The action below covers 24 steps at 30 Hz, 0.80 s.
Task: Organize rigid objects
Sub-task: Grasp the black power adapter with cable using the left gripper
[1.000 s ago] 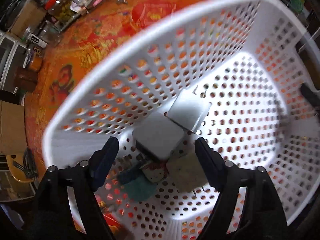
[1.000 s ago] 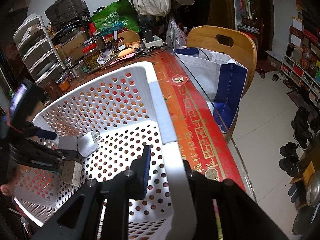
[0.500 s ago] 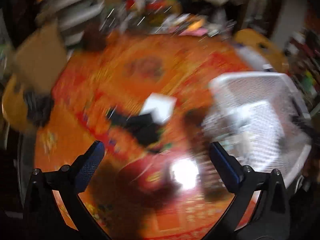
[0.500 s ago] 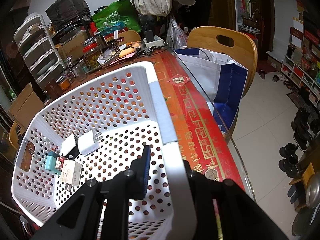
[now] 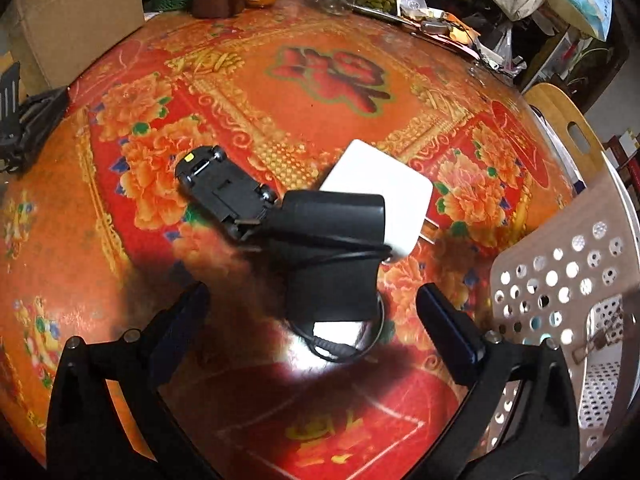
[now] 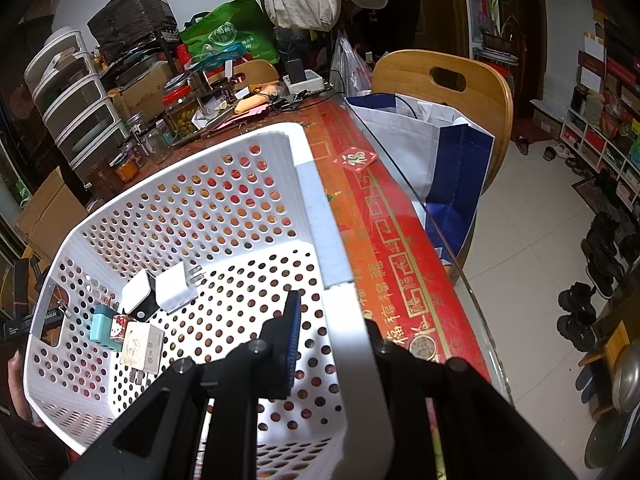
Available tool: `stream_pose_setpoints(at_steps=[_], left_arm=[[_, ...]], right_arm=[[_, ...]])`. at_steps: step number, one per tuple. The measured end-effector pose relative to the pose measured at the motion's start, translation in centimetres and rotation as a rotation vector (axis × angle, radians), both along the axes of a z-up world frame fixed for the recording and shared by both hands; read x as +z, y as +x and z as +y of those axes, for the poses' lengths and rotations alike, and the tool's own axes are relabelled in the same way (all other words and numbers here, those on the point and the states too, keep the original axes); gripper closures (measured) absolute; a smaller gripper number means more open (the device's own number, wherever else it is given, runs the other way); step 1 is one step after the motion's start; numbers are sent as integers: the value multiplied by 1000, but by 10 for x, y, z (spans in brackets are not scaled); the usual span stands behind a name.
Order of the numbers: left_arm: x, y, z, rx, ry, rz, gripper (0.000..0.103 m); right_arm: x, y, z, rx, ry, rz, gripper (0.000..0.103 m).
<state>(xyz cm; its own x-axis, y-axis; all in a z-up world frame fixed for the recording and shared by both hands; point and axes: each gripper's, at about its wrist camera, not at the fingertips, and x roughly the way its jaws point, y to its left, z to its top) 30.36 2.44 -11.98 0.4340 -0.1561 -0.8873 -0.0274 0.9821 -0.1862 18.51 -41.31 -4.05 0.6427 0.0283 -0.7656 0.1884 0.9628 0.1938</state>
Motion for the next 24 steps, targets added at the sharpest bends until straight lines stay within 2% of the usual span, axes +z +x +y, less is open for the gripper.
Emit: stream_pose_setpoints(at_steps=[1, 2, 3, 4, 6, 10, 20, 24], left_arm=[[-2, 2, -8, 10, 26, -6, 5], [-3, 5, -12, 19, 55, -14, 12], [-7, 9, -19, 24, 86, -19, 25], [-6, 8, -23, 25, 126, -28, 32], [-3, 3, -25, 19, 140, -42, 58], [2, -11, -18, -7, 124, -55, 61], [51, -77, 13, -10, 138, -261, 61], [75, -101, 17, -18, 177, -368, 61]], right_arm=[[0, 0, 0, 0, 1, 0, 85], [0, 0, 0, -1, 1, -1, 85], [0, 0, 0, 0, 0, 1, 85], [0, 0, 0, 1, -1, 1, 85], [0, 0, 0, 2, -1, 0, 85], [-1, 0, 0, 4, -2, 0, 85], [-1, 0, 0, 1, 1, -5, 85], [-2, -1, 0, 2, 0, -4, 85]])
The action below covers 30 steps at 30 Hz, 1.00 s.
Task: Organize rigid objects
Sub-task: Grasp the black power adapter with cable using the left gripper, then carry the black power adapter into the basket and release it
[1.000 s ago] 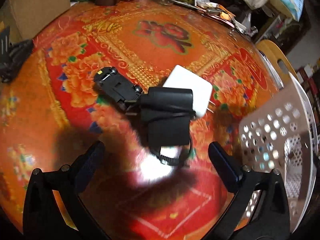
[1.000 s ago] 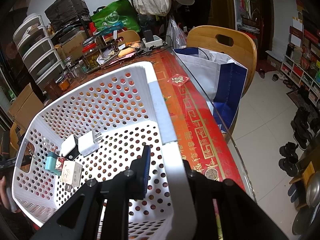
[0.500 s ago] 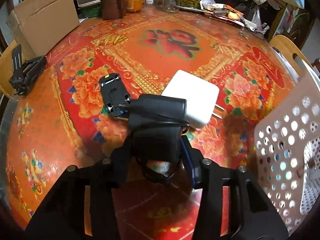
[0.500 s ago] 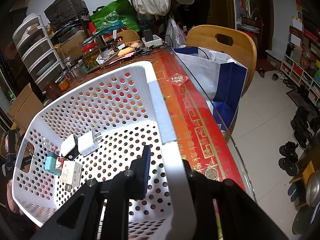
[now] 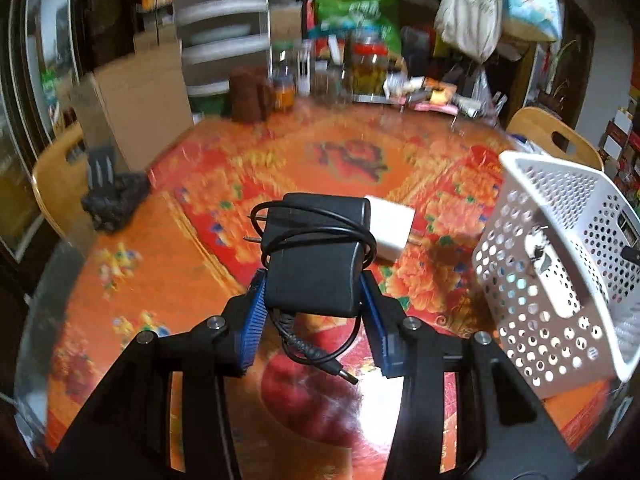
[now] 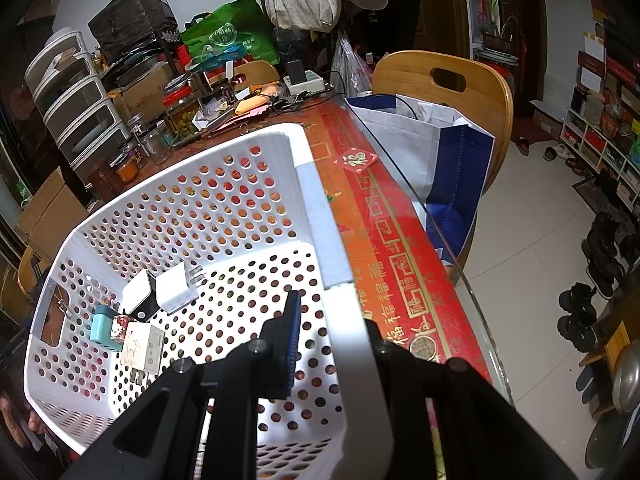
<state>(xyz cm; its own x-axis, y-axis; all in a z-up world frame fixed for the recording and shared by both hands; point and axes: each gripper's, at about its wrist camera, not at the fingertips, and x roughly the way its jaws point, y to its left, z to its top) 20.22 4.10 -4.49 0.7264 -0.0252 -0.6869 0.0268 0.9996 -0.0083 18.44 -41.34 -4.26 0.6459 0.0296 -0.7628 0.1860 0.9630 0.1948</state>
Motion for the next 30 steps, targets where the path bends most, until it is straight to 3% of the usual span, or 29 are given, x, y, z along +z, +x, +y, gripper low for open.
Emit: stream_pose_setpoints(at_steps=[7, 16, 30], left_arm=[[43, -24, -7, 53, 95, -75, 61], [85, -38, -38, 23, 111, -128, 61], [116, -43, -96, -26, 169, -171, 61]], right_arm=[[0, 0, 0, 0, 1, 0, 85], [1, 0, 1, 6, -5, 5, 85], [2, 0, 2, 11, -7, 2, 85]])
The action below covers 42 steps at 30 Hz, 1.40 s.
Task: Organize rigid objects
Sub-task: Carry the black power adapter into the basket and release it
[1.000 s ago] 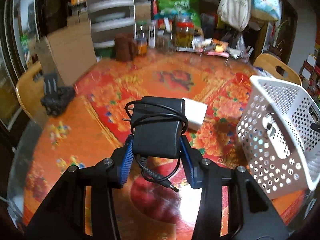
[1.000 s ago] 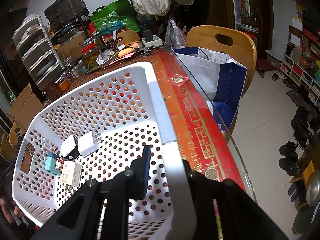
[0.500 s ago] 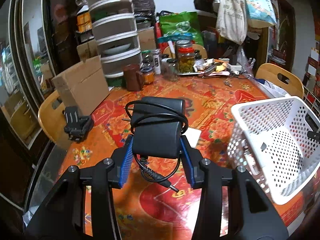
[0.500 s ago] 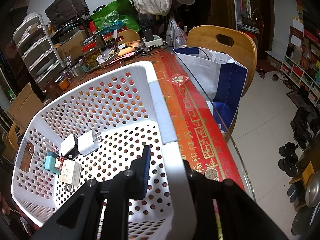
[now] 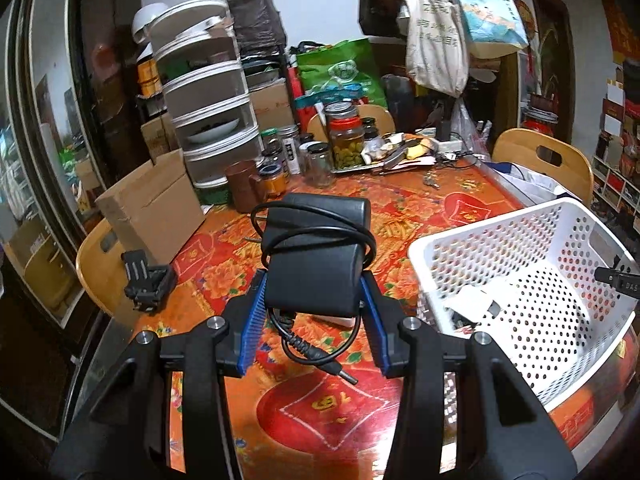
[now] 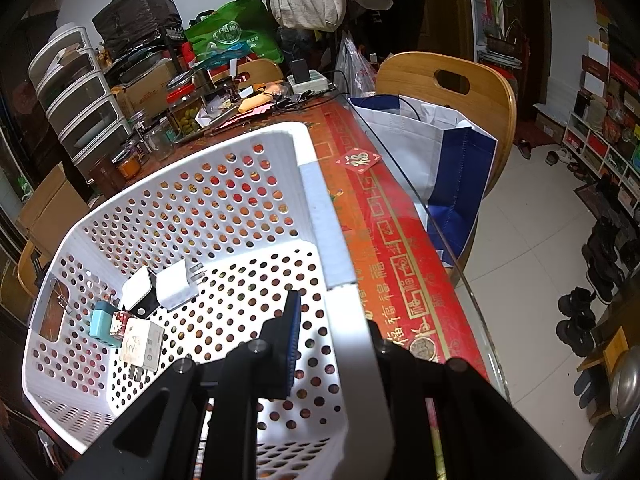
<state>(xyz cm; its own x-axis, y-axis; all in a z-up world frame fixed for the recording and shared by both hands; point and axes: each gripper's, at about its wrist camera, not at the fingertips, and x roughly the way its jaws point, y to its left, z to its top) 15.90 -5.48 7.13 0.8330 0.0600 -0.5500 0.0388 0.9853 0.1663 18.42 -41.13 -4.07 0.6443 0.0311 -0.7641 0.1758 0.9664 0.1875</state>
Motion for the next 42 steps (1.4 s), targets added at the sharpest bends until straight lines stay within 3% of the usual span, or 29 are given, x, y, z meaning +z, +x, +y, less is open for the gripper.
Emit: stream_pose_setpoints(at_steps=[5, 8, 14, 19, 25, 28, 32, 34, 36, 37, 41, 42], left_arm=[[-1, 11, -41, -97, 40, 55, 61], [-10, 19, -81, -154, 114, 105, 61], [-43, 43, -154, -255, 292, 267, 61], [-66, 68, -194, -379, 287, 423, 61], [-112, 91, -240, -448, 419, 632, 61], [-130, 93, -253, -463, 481, 673, 61], [-137, 96, -259, -466, 495, 698, 58], [-138, 97, -256, -474, 495, 691, 46], [-125, 96, -244, -466, 482, 639, 26], [-115, 95, -236, -459, 462, 603, 25], [-47, 79, -175, -427, 256, 428, 24], [-29, 75, -151, -419, 189, 380, 18]], right_arm=[[0, 0, 0, -1, 0, 0, 85], [0, 0, 0, 0, 1, 0, 84], [1, 1, 1, 0, 1, 1, 84], [1, 2, 1, 2, 1, 1, 84], [-1, 1, 1, 6, -2, 6, 84], [-1, 1, 1, 7, -1, 4, 84], [-2, 1, 1, 12, 1, 3, 83], [-2, 1, 1, 12, 2, 2, 83], [-2, 1, 1, 14, 2, 2, 83], [-2, 1, 1, 15, 1, 3, 83], [-2, 1, 2, 18, -3, 6, 83], [-2, 1, 2, 18, -4, 6, 83]])
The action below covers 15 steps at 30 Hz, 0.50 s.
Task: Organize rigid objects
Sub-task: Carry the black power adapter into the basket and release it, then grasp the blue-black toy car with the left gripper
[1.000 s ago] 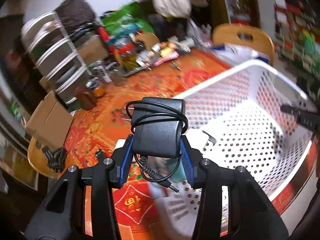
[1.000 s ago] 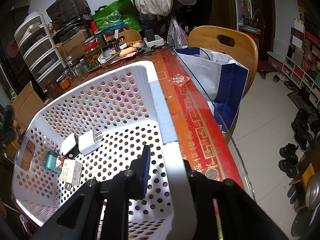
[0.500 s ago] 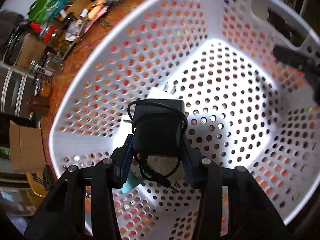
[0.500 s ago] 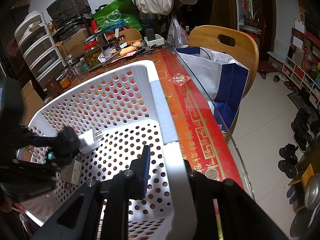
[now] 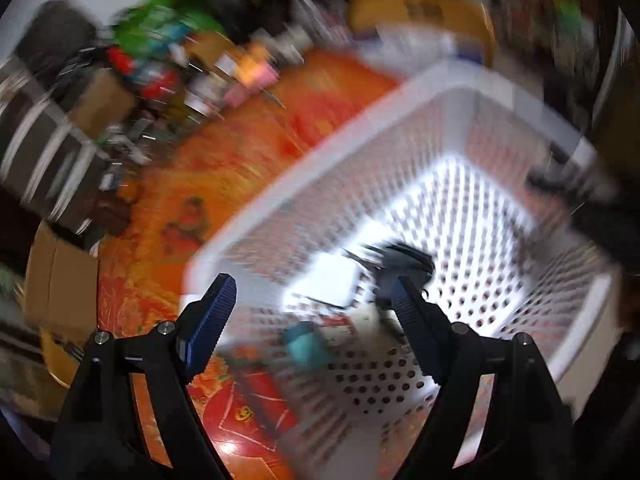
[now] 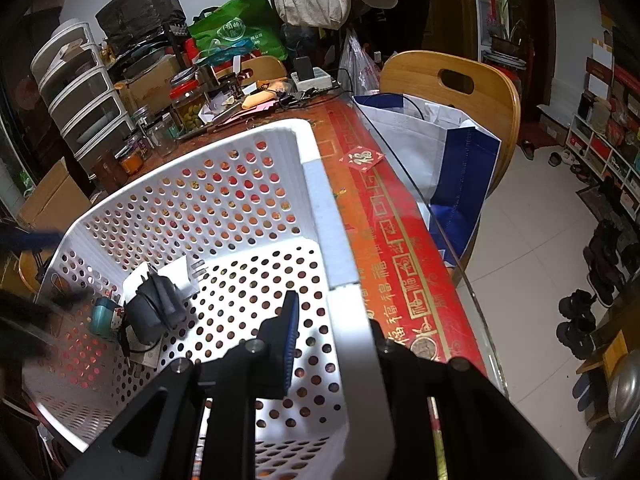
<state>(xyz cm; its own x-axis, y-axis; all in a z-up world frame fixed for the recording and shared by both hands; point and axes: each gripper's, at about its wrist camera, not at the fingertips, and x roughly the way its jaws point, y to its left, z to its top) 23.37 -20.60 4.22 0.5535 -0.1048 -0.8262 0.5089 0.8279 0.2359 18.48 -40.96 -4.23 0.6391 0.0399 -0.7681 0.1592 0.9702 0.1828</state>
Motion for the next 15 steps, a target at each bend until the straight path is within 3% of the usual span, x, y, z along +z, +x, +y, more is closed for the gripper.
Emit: stream_pose_setpoints(at_steps=[1, 2, 4, 6, 10, 15], left_arm=[[16, -4, 29, 31, -70, -38, 12], [26, -6, 57, 74, -111, -79, 0], [27, 0, 109, 188, -136, -135, 0], [7, 22, 157, 322, -141, -97, 0], [-63, 77, 234, 535, -161, 36, 0], [-136, 123, 275, 643, -192, 173, 17]], right_arm=[[0, 0, 0, 0, -1, 0, 83], [0, 0, 0, 0, -1, 0, 83], [0, 0, 0, 0, -2, 1, 83], [0, 0, 0, 0, -3, 2, 83], [0, 1, 0, 2, -5, 3, 83], [0, 1, 0, -2, -3, 8, 83]])
